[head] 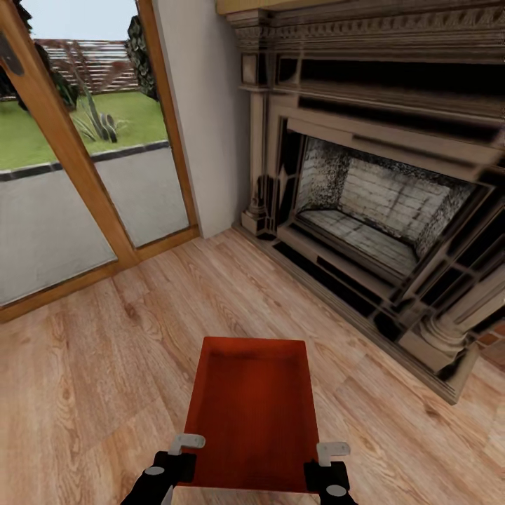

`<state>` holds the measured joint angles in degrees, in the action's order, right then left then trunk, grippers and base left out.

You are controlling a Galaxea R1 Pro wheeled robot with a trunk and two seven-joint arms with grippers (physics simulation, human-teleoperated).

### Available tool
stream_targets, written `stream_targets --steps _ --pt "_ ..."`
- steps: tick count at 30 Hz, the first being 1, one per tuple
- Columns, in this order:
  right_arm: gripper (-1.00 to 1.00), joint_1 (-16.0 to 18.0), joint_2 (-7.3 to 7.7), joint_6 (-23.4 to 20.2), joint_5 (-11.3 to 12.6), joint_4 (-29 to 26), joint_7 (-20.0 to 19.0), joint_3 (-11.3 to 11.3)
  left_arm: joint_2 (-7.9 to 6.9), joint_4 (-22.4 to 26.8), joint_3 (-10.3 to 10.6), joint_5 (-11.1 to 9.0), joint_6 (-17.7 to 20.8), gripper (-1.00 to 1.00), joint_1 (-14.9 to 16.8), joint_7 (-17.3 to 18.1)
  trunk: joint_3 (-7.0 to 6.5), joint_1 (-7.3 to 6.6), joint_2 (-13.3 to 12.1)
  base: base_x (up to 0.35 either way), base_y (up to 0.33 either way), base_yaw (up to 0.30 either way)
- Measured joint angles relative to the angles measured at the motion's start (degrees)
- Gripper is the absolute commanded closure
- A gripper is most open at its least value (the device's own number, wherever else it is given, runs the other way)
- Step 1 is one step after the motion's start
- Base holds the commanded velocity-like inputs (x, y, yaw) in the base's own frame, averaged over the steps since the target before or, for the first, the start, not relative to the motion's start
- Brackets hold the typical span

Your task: Move the two storage containers from the living room to the garage. In the garage, place one container on the floor and stack the other container on top of it (either order is fine).

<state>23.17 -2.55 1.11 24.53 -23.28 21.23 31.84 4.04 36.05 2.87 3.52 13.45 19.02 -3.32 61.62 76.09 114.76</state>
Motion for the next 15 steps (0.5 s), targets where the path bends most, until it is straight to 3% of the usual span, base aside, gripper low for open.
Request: stream_targets --steps 15 --pt "1.0 0.0 -0.03 -0.54 -0.55 -0.11 -0.04 -0.39 0.01 -0.31 -0.07 -0.07 -0.02 1.0 0.02 0.03 -2.69 -3.3 -6.02 0.0 0.0 0.0"
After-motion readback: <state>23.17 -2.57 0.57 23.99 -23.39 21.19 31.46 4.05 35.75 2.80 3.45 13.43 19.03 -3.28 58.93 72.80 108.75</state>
